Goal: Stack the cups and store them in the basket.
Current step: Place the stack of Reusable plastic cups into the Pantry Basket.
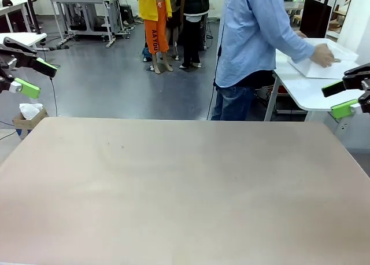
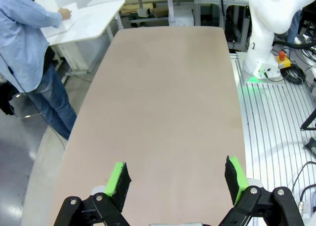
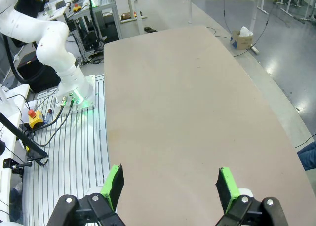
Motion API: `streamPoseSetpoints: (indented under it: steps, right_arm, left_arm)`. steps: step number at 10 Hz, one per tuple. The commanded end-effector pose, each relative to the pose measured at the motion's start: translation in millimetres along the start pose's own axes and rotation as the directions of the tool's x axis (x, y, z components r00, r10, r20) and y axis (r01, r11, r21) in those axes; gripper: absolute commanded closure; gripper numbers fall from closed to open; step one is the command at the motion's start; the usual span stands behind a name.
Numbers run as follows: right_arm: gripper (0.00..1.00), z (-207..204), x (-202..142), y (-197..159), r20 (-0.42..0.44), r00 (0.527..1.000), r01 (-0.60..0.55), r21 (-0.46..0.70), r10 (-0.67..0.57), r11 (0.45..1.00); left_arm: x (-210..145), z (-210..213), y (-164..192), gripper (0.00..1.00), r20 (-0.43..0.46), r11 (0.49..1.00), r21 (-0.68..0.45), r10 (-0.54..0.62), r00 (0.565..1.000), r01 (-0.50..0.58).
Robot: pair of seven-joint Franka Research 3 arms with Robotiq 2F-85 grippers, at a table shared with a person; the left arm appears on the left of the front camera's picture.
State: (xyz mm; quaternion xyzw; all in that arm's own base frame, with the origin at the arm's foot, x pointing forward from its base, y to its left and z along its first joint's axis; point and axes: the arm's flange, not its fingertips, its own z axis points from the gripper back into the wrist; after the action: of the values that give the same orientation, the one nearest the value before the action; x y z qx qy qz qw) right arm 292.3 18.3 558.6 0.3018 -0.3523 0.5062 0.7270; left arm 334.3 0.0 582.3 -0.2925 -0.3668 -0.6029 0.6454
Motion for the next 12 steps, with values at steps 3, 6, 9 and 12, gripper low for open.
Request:
streamPoseSetpoints:
  steps: [3,6,9,12]
  right_arm:
    - [0.00,-0.1,0.3,-2.7,0.018,1.000,-0.018,0.005,0.018,1.000]
    - [0.00,-0.1,0.3,-2.7,0.018,1.000,-0.018,0.005,0.018,1.000]
    - [0.00,-0.1,0.3,-2.7,0.018,1.000,-0.018,0.005,0.018,1.000]
    - [0.00,-0.1,0.3,-2.7,0.018,1.000,-0.018,0.005,0.018,1.000]
  left_arm:
    - [2.3,0.8,0.6,0.00,0.020,1.000,-0.002,-0.003,1.000,0.003]
    - [2.3,0.8,0.6,0.00,0.020,1.000,-0.002,-0.003,1.000,0.003]
    - [2.3,0.8,0.6,0.00,0.020,1.000,-0.002,-0.003,1.000,0.003]
    - [2.3,0.8,0.6,0.00,0.020,1.000,-0.002,-0.003,1.000,0.003]
